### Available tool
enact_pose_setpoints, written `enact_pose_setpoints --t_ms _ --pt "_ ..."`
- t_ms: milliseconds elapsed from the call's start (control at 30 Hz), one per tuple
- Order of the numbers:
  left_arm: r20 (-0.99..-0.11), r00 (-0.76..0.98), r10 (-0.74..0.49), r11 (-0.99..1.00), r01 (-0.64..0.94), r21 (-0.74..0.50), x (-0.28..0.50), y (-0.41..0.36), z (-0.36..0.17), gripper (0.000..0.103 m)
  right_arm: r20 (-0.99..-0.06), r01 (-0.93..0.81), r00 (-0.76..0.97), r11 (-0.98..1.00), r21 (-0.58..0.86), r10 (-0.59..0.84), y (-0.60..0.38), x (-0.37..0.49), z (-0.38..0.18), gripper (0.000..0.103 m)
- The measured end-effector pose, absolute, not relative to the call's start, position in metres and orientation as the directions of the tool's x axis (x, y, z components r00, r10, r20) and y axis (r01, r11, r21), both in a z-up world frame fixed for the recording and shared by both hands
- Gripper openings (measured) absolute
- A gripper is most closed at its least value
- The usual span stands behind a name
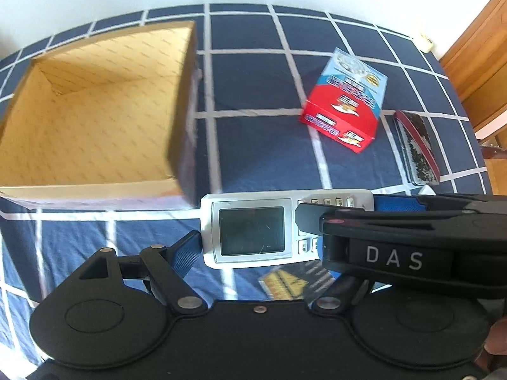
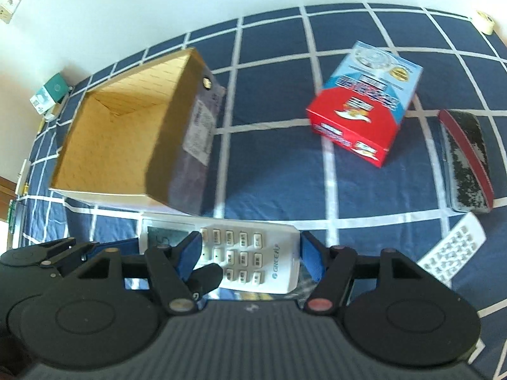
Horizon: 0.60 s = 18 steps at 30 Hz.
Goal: Organize objects
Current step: 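Lift and carry the remote with the right tool over the cardboard box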
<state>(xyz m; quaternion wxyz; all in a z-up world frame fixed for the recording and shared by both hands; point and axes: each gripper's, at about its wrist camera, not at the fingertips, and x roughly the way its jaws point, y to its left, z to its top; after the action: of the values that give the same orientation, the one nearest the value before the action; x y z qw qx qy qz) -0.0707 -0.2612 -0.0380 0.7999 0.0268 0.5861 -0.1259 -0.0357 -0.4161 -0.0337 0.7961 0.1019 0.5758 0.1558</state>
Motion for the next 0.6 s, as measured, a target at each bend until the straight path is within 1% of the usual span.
enact_pose_setpoints --t_ms 300,600 --pt "-0.933 0.316 -0.17 0.961 0.264 -0.085 -0.058 -0.202 -0.019 0.078 -0.858 -0.124 0.338 0.922 0.367 0.387 -0.354 -0.038 -0.014 0.067" --pt "-0.921 0.345 -0.181 0.956 0.283 -0.082 -0.048 -0.146 -0.01 0.078 -0.845 -0.121 0.376 0.924 0.363 0.381 -0.293 -0.041 -0.003 0.067"
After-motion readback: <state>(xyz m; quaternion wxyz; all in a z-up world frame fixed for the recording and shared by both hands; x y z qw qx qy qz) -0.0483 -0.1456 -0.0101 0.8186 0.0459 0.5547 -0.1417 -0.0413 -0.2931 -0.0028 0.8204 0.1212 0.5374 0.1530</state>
